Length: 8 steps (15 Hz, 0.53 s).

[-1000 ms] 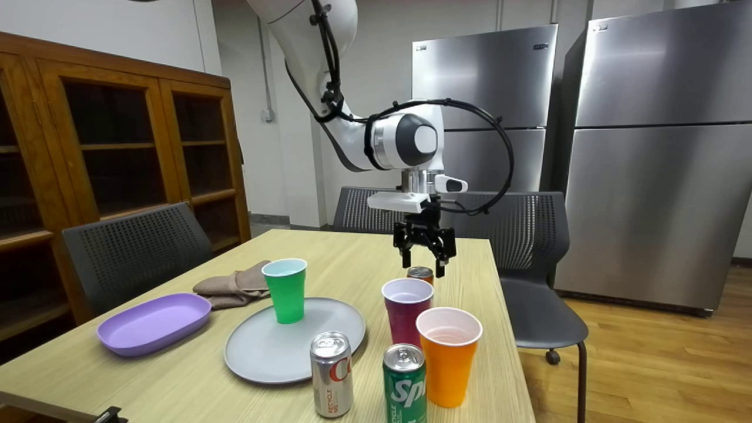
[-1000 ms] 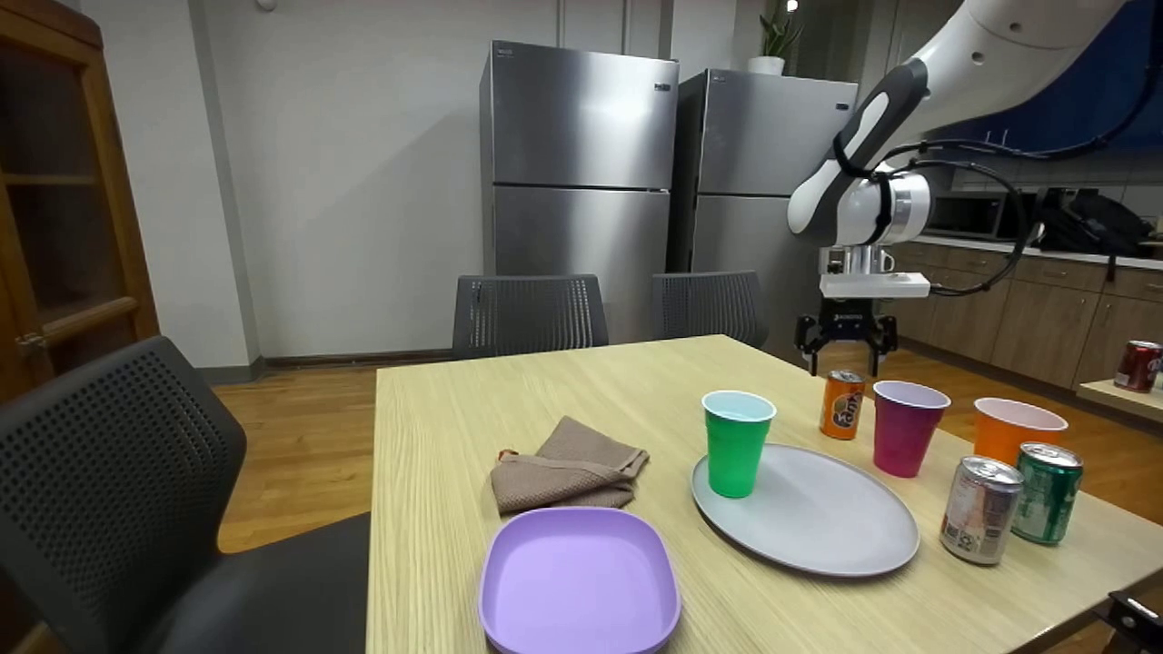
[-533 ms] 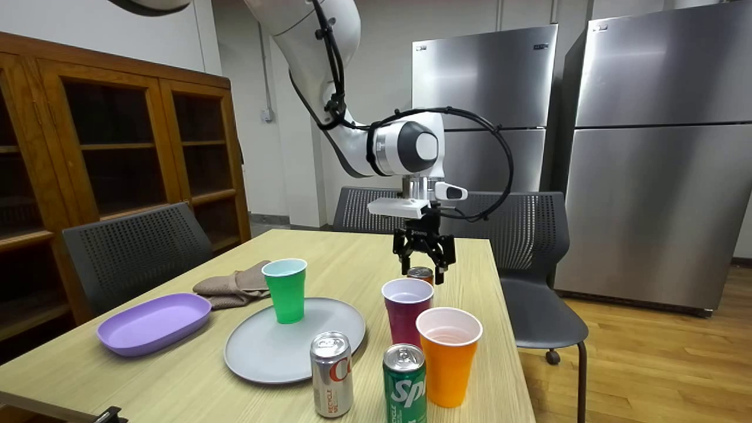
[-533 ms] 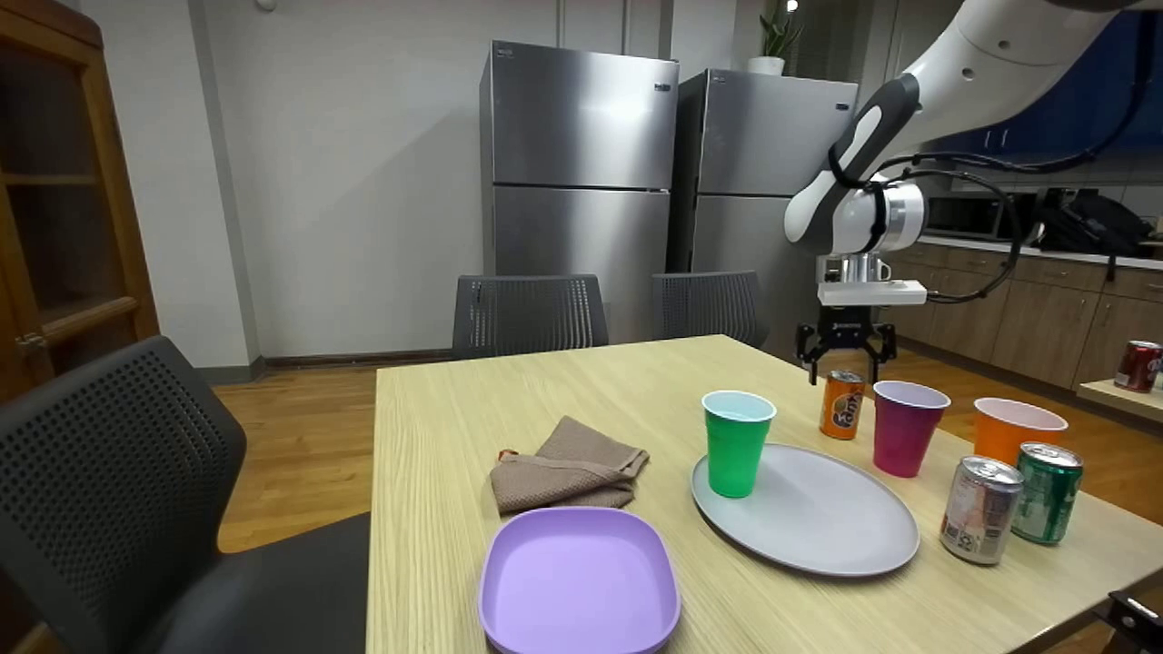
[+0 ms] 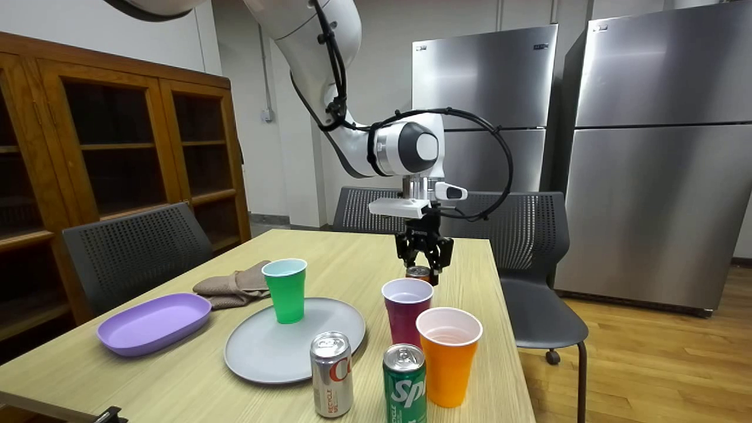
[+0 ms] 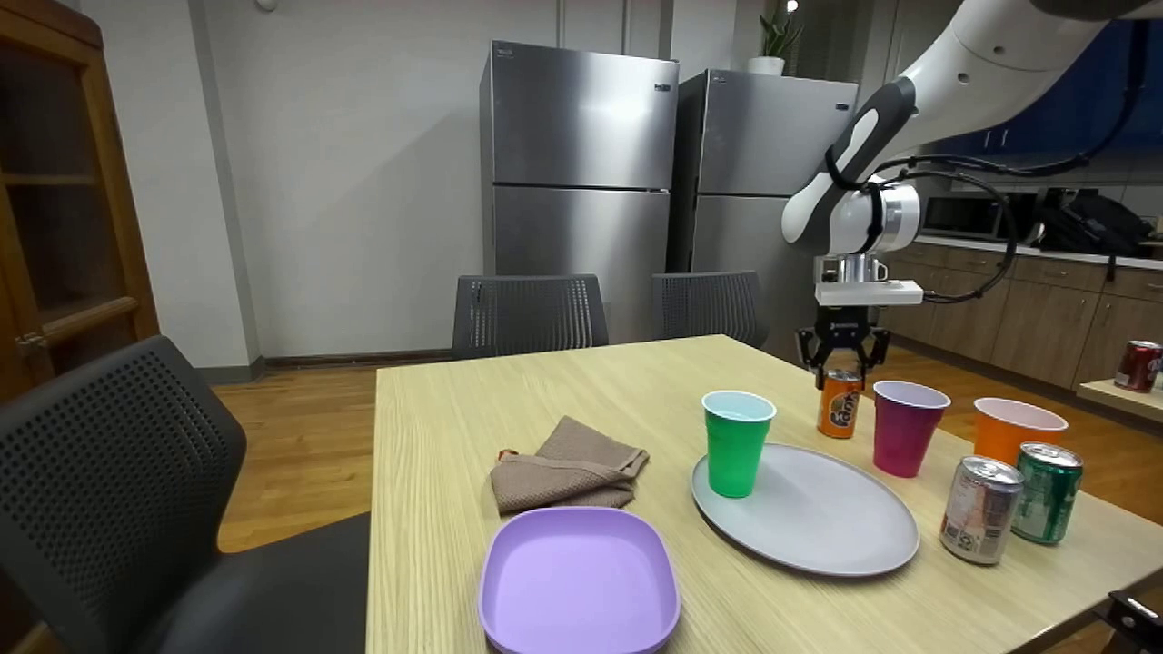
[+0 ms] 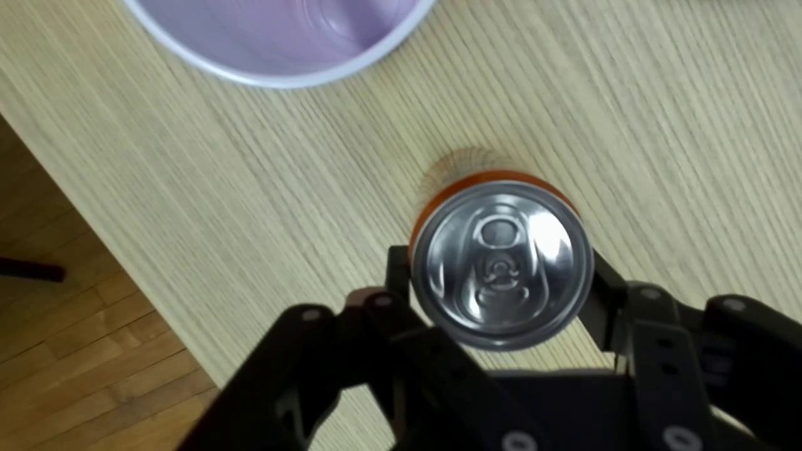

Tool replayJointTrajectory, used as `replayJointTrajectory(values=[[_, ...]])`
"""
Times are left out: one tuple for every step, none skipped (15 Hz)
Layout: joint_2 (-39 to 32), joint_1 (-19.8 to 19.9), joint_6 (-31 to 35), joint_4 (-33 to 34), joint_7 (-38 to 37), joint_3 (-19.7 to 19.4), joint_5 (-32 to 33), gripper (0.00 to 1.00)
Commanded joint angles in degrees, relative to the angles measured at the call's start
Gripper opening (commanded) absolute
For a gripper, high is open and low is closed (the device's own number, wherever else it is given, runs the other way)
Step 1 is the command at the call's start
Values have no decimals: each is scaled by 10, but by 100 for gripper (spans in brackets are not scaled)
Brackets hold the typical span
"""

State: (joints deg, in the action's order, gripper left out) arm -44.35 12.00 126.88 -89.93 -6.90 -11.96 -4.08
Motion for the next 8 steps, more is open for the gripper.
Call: replayJointTrajectory(values=[[6, 6, -20, 11, -3, 7, 4, 38], [11, 5, -19, 7, -2, 8, 4, 38], [13, 4, -17, 6, -2, 8, 4, 38], [18, 3, -16, 4, -2, 8, 4, 38], [22, 2, -16, 4, -1, 9, 4, 38], [27, 0, -15, 1, -3, 10, 4, 38], [32, -1, -17, 2, -3, 11, 3, 38], [37, -3, -19, 2, -3, 13, 3, 38]])
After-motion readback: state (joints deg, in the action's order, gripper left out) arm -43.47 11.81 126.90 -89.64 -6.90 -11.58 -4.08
